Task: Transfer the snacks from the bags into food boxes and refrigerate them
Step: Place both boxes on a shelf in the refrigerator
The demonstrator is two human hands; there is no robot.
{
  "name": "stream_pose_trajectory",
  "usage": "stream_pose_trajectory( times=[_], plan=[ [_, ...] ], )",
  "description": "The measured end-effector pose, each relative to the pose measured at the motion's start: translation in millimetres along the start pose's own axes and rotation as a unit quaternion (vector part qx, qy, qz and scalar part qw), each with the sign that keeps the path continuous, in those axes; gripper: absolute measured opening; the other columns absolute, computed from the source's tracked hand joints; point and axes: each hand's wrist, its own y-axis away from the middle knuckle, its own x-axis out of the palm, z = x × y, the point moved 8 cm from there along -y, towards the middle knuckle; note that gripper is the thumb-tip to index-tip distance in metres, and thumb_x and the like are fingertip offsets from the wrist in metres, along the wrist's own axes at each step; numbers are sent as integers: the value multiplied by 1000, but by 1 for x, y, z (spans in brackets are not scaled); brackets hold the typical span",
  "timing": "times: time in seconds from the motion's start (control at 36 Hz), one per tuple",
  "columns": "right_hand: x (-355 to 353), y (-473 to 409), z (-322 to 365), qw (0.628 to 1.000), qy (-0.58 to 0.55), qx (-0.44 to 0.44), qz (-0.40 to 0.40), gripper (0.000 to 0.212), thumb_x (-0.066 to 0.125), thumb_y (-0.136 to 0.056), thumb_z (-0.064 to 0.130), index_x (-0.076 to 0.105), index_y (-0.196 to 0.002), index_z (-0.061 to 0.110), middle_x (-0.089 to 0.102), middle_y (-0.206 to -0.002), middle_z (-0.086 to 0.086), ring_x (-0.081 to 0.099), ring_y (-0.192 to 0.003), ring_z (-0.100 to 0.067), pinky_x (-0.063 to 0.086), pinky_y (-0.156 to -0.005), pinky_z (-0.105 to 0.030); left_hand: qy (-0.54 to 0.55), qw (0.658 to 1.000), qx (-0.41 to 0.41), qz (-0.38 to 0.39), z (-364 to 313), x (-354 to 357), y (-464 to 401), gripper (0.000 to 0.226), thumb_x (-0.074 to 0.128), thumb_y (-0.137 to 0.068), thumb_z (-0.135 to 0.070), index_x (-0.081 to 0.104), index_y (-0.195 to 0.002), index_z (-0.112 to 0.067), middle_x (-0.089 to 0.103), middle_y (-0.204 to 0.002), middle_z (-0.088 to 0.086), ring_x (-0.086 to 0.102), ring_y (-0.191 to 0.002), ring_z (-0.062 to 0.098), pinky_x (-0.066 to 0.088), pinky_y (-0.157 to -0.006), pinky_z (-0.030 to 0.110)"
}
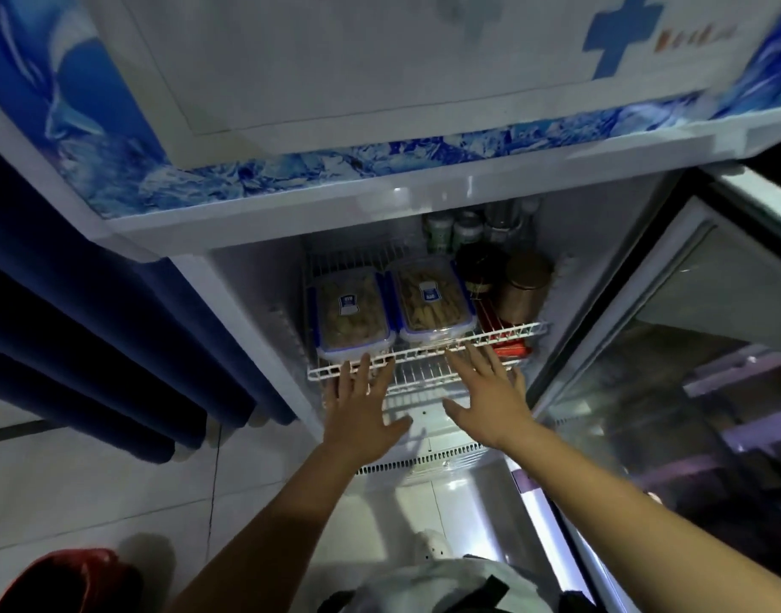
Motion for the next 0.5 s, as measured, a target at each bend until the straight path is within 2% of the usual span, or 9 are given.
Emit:
stream_pose_trajectory(
  times=[0.19,0.33,0.42,0.5],
  plan=[
    [-60,96,6,992,-55,35,-105,75,59,-90,51,21,-154,48,4,-169,7,-4,-155,-22,9,-121,-51,53,994,92,-32,-37,-44,32,87,36,-87,-81,-23,-146,-56,-24,-166,-4,-24,-151,23,-18,-119,45],
    [-123,191,17,974,-42,87,-203,74,61,-91,51,22,-154,47,6,-168,10,-2,-155,-20,11,-121,-49,60,979,189,-38,-92,-70,65,86,40,-89,-77,-6,-155,-49,-19,-167,-3,-19,-153,25,-13,-120,47],
    [-151,258,17,963,-33,121,-239,75,63,-89,51,24,-153,49,8,-168,9,-3,-155,-19,10,-122,-52,61,965,253,-43,-128,-81,95,84,35,-83,-82,3,-155,-52,-13,-168,-5,-14,-154,24,-10,-121,47],
    [-188,329,2,941,35,159,-295,75,67,-86,52,30,-151,47,17,-167,1,6,-155,-27,17,-119,-58,60,949,308,-40,-159,-92,121,88,28,-75,-85,7,-154,-53,-12,-168,-8,-12,-154,24,-8,-122,49]
  ],
)
